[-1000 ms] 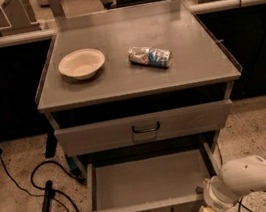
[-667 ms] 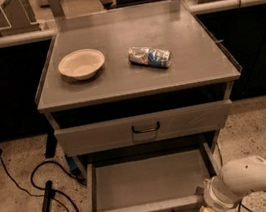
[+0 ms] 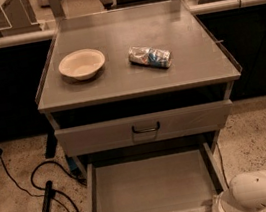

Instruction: Open middle drawer

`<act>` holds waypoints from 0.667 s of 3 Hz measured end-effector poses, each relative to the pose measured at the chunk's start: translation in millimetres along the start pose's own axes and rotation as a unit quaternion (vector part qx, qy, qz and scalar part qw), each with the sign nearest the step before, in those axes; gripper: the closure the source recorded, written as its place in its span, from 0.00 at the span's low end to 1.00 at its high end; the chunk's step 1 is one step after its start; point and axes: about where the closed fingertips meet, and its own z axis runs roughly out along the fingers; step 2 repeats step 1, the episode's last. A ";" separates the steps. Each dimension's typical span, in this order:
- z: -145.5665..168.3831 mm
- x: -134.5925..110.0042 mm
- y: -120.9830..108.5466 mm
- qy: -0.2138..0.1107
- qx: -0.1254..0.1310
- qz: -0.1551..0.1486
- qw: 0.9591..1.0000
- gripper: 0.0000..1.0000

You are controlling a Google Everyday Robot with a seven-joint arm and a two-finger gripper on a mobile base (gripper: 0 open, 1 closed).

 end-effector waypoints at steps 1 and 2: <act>0.0 0.0 0.0 0.000 0.000 0.000 1.000 0.00; 0.0 0.0 0.0 0.000 0.000 0.000 1.000 0.00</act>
Offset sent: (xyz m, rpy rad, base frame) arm 0.0000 0.0000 0.0000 0.0000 0.0000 0.0000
